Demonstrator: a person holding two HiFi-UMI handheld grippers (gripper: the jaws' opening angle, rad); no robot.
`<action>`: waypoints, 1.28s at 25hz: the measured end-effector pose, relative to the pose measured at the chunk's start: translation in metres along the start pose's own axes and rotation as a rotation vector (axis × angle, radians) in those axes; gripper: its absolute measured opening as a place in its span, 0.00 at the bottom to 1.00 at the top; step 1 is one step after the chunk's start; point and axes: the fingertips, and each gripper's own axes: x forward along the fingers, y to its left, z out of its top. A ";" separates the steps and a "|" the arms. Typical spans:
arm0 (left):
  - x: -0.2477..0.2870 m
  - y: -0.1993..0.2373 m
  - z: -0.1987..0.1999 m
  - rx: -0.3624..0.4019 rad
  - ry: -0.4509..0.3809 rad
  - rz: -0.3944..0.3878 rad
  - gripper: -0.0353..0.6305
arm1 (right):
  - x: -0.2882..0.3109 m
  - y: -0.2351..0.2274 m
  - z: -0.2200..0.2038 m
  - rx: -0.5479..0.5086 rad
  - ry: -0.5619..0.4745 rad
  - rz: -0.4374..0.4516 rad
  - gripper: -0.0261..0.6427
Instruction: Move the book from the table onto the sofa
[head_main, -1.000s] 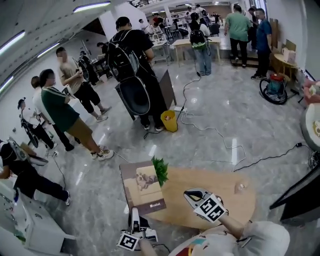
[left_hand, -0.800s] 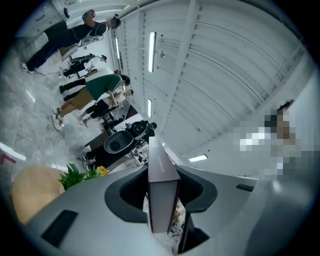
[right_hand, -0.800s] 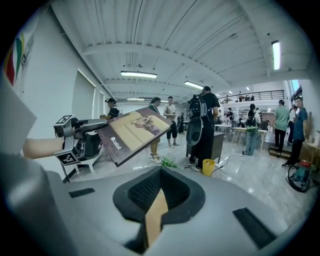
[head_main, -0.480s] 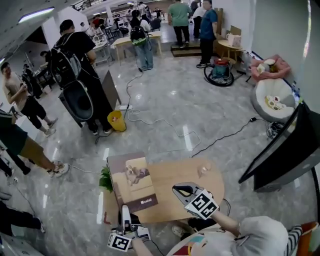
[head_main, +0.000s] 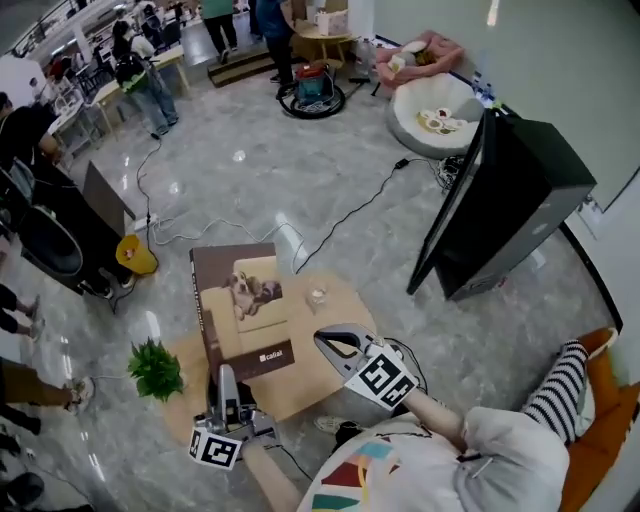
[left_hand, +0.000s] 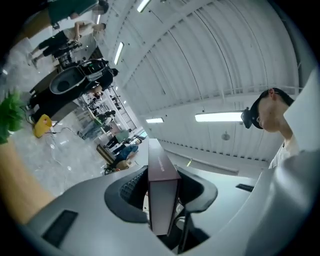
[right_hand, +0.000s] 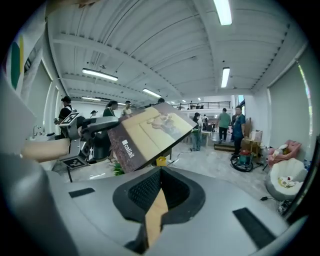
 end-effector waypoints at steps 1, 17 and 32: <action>0.017 -0.011 -0.012 -0.003 0.011 -0.025 0.28 | -0.018 -0.017 -0.004 0.005 -0.011 -0.034 0.06; 0.265 -0.350 -0.401 -0.282 0.476 -0.631 0.28 | -0.485 -0.294 -0.160 0.307 -0.071 -0.795 0.06; 0.319 -0.566 -0.736 -0.618 1.071 -1.016 0.28 | -0.767 -0.298 -0.301 0.610 0.011 -1.575 0.06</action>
